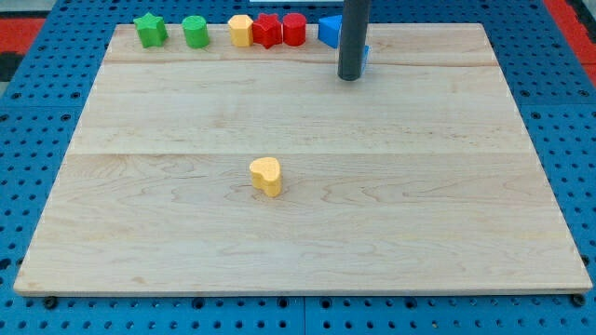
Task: Push blue cube towards the top right
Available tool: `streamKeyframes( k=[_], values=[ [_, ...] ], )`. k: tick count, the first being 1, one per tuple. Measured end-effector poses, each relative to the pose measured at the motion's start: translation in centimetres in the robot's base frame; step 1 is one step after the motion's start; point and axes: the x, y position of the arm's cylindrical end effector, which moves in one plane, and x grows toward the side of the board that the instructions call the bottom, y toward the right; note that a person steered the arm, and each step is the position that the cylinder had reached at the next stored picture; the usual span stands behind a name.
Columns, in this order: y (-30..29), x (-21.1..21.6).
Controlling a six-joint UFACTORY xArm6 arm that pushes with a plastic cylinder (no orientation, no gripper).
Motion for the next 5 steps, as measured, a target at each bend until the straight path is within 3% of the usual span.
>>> streamKeyframes(
  k=[3,5],
  values=[
    [0.0,-4.7],
    [1.7,-5.5]
  ],
)
